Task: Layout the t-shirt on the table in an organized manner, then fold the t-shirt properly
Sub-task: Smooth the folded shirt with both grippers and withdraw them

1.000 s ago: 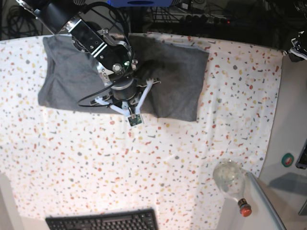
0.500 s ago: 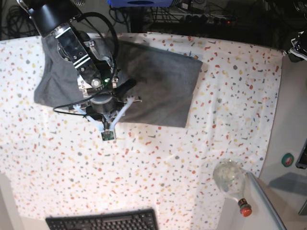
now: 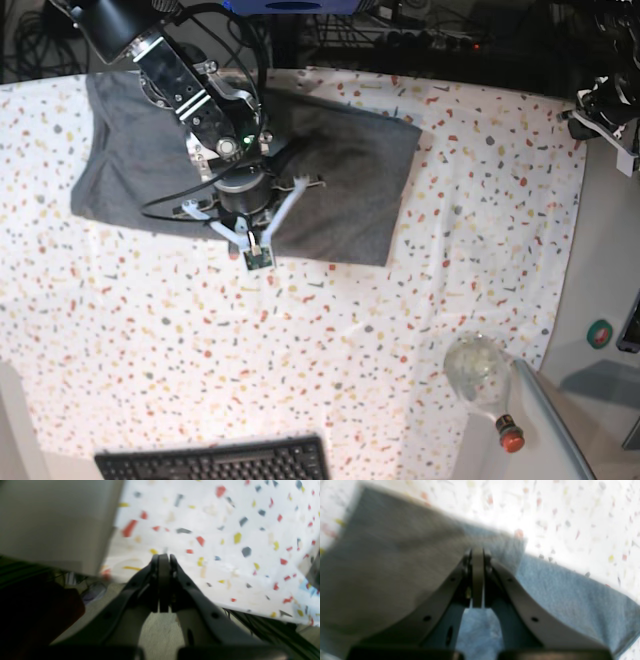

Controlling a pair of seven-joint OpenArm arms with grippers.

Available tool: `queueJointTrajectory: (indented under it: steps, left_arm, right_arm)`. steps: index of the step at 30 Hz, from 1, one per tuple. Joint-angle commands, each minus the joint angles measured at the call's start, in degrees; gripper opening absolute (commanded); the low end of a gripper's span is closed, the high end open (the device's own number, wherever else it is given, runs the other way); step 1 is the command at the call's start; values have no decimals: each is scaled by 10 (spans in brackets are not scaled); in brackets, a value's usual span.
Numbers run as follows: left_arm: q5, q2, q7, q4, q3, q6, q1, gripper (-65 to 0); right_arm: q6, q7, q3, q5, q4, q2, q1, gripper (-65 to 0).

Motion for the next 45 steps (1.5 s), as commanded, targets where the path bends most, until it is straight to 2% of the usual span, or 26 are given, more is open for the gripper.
queueJointTrajectory:
  steps: [1, 5, 9, 16, 21, 25, 30, 35, 41, 45]
  left_arm:
    - [-7, -8, -9, 10, 8, -3, -2, -650]
    - [-7, 8, -9, 10, 44, -3, -19, -650]
    - [-7, 15, -9, 23, 134, -3, -43, -650]
    - [-7, 69, -9, 155, 288, -1, -52, -650]
    - [-6, 75, -9, 95, 386, 5, -90, -650]
    - [-1, 70, -56, 30, 418, 26, -94, -650]
    - [91, 61, -104, 9, 439, 28, -72, -650]
    - [98, 63, -106, 41, 437, 27, -66, -650]
    - [98, 61, -104, 119, 437, 27, -47, -650]
    - [99, 59, -104, 132, 437, 27, -35, -650]
  right_arm:
    - [-5, 17, 3, -10, 1, 0, 6, -650]
    - [-5, 19, 3, -10, -24, 0, -27, -650]
    - [-5, 21, 3, -10, -2, 3, -49, -650]
    - [-5, 17, 1, -10, 62, 14, -63, -650]
    - [-5, 20, 3, -10, 9, 15, -13, -650]
    - [-5, 20, 2, -10, -63, 15, 30, -650]
    - [-5, 20, 1, -10, -87, 15, 25, -650]
    - [-5, 21, 3, -10, -68, 16, 22, -650]
    - [-5, 17, 2, -10, 21, 18, 2, -650]
    - [-5, 19, 0, -10, 28, 14, 9, -650]
